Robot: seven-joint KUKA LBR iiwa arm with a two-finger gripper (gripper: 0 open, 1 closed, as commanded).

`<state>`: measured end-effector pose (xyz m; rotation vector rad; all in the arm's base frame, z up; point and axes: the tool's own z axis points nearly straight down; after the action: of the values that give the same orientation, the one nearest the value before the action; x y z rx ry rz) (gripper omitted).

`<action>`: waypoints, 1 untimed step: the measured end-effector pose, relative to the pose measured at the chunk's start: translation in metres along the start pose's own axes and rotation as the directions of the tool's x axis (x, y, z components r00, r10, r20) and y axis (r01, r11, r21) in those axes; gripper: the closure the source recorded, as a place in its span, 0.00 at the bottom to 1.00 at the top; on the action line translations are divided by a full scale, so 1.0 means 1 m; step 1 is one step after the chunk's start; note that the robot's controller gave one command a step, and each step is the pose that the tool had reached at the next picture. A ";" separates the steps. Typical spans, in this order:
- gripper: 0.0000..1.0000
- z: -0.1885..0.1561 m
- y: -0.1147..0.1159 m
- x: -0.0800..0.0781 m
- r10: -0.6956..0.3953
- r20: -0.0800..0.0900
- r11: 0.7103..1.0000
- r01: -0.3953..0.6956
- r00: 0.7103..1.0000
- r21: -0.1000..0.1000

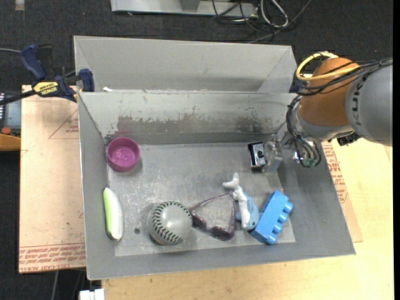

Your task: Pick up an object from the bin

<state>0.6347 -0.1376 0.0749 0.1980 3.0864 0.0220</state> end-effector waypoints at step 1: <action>1.00 0.000 0.008 -0.004 0.024 0.006 1.000 -0.024 1.000 0.002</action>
Offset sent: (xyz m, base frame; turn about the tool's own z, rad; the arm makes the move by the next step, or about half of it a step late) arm -0.0310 0.0232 -0.0049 0.3097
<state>0.6394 -0.1298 0.0750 0.2354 3.0777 0.0183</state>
